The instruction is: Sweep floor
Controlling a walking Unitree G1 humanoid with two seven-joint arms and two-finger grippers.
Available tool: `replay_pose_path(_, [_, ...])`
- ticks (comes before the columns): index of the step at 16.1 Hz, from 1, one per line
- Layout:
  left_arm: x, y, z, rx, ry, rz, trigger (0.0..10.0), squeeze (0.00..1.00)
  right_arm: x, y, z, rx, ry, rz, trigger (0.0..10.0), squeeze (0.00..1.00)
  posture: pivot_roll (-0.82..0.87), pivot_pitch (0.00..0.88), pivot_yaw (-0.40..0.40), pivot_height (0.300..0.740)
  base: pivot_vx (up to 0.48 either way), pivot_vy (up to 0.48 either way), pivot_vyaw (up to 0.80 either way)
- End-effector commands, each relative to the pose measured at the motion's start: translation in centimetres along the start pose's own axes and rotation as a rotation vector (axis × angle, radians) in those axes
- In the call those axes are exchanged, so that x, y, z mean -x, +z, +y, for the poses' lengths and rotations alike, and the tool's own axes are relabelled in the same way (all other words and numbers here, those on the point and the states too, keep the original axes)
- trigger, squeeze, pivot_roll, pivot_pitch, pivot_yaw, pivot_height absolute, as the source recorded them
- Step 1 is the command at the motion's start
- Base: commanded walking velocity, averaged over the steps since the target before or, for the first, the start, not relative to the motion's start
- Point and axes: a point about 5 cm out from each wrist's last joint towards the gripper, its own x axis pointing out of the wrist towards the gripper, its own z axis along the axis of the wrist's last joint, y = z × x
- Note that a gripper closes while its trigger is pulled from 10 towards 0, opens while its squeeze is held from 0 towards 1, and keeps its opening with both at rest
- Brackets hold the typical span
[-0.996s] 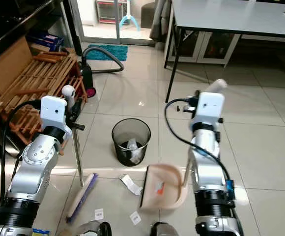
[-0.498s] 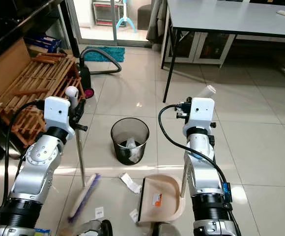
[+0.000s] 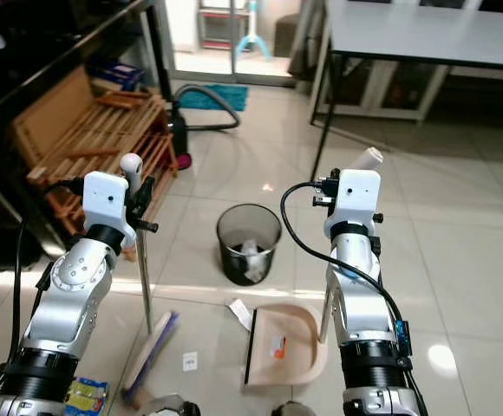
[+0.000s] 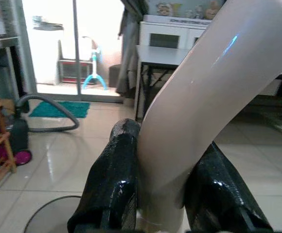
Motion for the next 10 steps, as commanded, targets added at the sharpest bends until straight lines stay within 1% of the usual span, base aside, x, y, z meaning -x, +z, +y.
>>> replay_pose_path(1, [-0.63, 1.08, -0.13, -0.016, 0.0, -0.046, 10.0, 0.0, -0.3, 1.07, -0.14, 0.017, -0.002, -0.038, 10.0, 0.0, -0.03, 0.037, 0.04, 0.74, 0.0, 0.0, 0.0])
replay_pose_path(5, [-0.76, 1.22, -0.04, -0.022, 0.014, -0.053, 10.0, 0.0, -0.23, 0.35, 0.08, 0.037, 0.011, 0.001, 10.0, 0.0, -0.02, 0.03, 0.032, 0.74, 0.0, 0.0, 0.0])
replay_pose_path(9, [-0.89, 1.49, -0.03, -0.039, 0.008, -0.076, 10.0, 0.0, -0.32, 0.45, 0.59, -0.014, 0.03, 0.008, 10.0, 0.0, -0.02, 0.029, 0.021, 0.74, 0.0, 0.0, 0.0])
replay_pose_path(10, [-0.99, 1.57, 0.02, -0.045, 0.012, -0.083, 10.0, 0.0, -0.45, 0.43, 0.79, -0.025, 0.037, 0.017, 10.0, 0.0, -0.02, 0.028, 0.018, 0.74, 0.326, 0.0, 0.0])
